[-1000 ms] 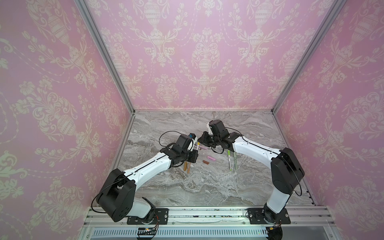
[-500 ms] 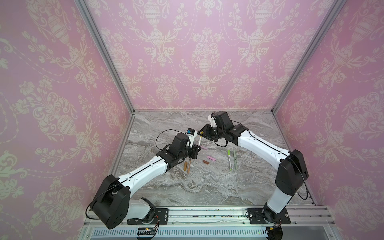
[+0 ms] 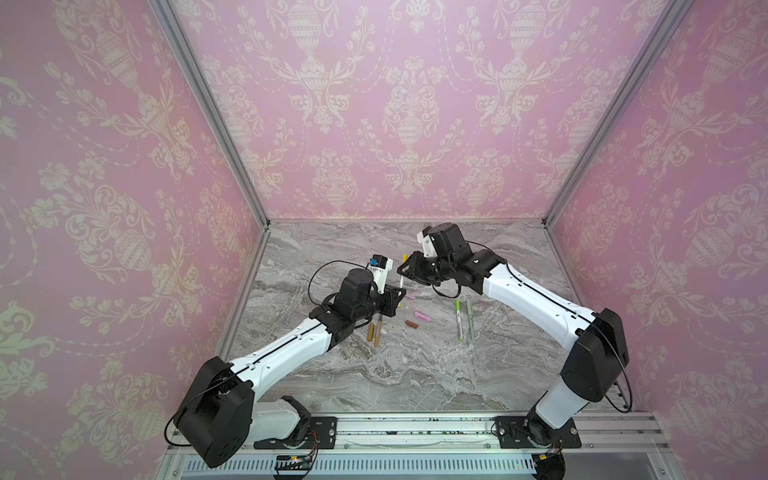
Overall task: Insert the pens into the pen caps
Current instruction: 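Press the yellow cap down onto the white pen with the right gripper, then take the capped white pen in the right gripper while the left gripper opens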
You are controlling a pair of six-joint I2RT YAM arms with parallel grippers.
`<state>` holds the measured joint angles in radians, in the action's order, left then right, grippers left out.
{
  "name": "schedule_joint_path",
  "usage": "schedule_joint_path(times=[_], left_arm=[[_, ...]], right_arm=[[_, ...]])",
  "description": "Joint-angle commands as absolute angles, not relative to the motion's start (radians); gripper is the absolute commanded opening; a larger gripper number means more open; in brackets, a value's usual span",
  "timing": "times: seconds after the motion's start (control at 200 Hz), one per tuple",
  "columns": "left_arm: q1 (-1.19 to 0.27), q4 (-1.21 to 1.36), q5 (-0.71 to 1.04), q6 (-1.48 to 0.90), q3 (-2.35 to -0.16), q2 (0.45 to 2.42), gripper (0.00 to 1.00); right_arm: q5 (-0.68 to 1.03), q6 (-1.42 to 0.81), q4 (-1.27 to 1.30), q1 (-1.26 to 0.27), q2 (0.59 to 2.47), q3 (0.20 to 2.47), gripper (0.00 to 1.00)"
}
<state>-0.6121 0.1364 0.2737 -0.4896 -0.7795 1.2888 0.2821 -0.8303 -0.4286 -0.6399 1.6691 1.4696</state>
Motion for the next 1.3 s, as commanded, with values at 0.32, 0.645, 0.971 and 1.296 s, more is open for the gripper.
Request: schedule_joint_path(times=[0.32,0.645,0.971,1.296], left_arm=[[-0.617,0.17,0.264,-0.556,-0.766,1.269,0.0],[-0.617,0.145,0.272,-0.553,-0.705,1.232,0.55],[-0.617,0.07,0.215,-0.459,-0.575,1.034,0.9],[-0.611,0.063,0.193,-0.413,-0.609,1.052,0.99]], right_arm=[[0.237,-0.814,-0.442,-0.661,1.664,1.469,0.11],[0.14,-0.808,-0.632,-0.643,1.683,1.553,0.0],[0.123,-0.624,-0.963,-0.581,1.774,1.546,0.0],[-0.027,-0.54,-1.042,-0.573,1.915,1.484,0.0]])
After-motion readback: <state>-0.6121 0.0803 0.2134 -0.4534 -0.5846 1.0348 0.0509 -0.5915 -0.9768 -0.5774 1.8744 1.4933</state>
